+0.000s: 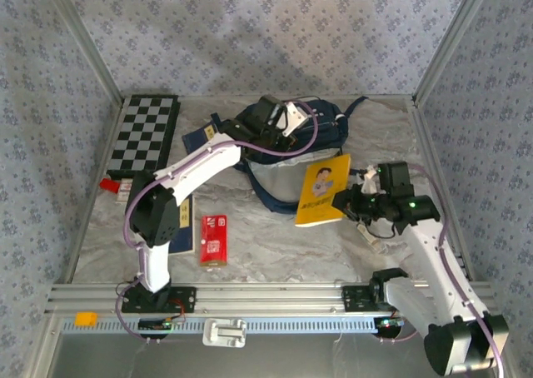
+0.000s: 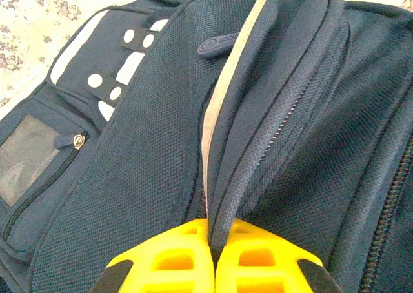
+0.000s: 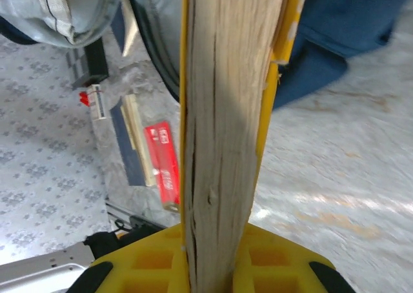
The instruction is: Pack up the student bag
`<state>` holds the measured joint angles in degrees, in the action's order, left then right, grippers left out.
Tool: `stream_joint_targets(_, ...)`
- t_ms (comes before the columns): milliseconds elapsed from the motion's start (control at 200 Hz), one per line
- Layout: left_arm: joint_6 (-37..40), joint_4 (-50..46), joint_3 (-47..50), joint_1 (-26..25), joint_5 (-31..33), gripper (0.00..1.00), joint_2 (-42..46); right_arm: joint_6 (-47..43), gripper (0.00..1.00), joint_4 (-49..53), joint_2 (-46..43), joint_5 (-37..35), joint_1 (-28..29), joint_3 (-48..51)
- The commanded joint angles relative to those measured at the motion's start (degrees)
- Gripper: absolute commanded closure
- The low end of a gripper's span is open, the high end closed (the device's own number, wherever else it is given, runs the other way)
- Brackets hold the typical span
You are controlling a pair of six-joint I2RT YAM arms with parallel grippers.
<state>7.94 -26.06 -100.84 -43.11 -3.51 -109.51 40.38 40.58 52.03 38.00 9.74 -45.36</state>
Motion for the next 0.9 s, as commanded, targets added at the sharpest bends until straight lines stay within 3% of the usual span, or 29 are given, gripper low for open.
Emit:
stream_joint_targets(0,-2.4,2.6,-3.1,0.0,-2.8,1.00,5.8,5.0,1.00,-16.7,2.8,0.0,1.6,2.4)
stream_joint_targets(160,-2.2,2.7,-4.2,0.1,-4.3,1.00,6.6,7.8,1.00,-34.1,11.6,-1.6,3.8,4.4)
stream_joint_targets(535,-3.1,2.3,-3.5,0.2,-6.8,1.00,6.8,4.3,0.99,-51.2,34.7,-5.8,7.5,-2.5)
stream_joint_targets(680,-3.5,3.4,-2.5,0.3,-7.1,1.00,6.9,1.2,0.84,-49.1,42.5,-6.8,6.7,-7.4)
stream_joint_targets(820,-3.4,3.3,-2.0,0.5,-7.0,1.00,6.8,-2.0,0.57,-44.4,44.2,-9.3,6.1,-8.1)
stream_joint_targets(895,-3.3,3.6,-1.4,0.7,-7.0,1.00,6.7,-3.9,0.48,-39.0,42.9,-11.3,6.1,-8.1)
